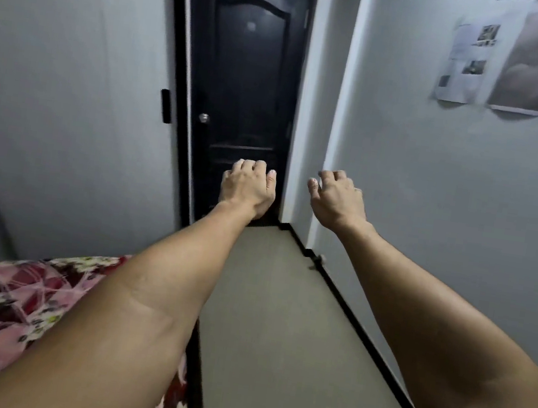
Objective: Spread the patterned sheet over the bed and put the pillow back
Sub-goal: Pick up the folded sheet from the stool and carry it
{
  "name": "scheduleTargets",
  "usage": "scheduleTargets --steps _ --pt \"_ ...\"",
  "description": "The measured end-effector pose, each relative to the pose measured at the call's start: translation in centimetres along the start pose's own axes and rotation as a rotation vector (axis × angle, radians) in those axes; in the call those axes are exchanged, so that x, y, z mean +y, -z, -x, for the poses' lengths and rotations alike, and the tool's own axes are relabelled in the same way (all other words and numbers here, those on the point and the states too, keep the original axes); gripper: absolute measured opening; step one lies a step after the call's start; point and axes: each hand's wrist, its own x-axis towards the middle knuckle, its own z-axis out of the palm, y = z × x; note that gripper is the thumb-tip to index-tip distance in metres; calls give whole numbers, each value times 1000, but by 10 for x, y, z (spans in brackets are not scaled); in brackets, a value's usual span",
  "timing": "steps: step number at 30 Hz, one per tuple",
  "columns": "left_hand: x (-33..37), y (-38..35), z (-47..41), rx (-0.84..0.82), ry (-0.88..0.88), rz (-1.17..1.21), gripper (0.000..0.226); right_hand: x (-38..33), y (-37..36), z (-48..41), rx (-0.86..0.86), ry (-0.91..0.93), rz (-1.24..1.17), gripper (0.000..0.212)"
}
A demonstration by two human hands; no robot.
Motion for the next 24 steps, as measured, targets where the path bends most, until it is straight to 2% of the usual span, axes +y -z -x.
scheduleTargets --steps 16,24 --pt "-330 217 135 221 483 -381 44 -382 -88 50 -150 487 -288 48" --pt "-454 321 225 298 699 -531 45 -555 -118 116 -212 710 -395 51"
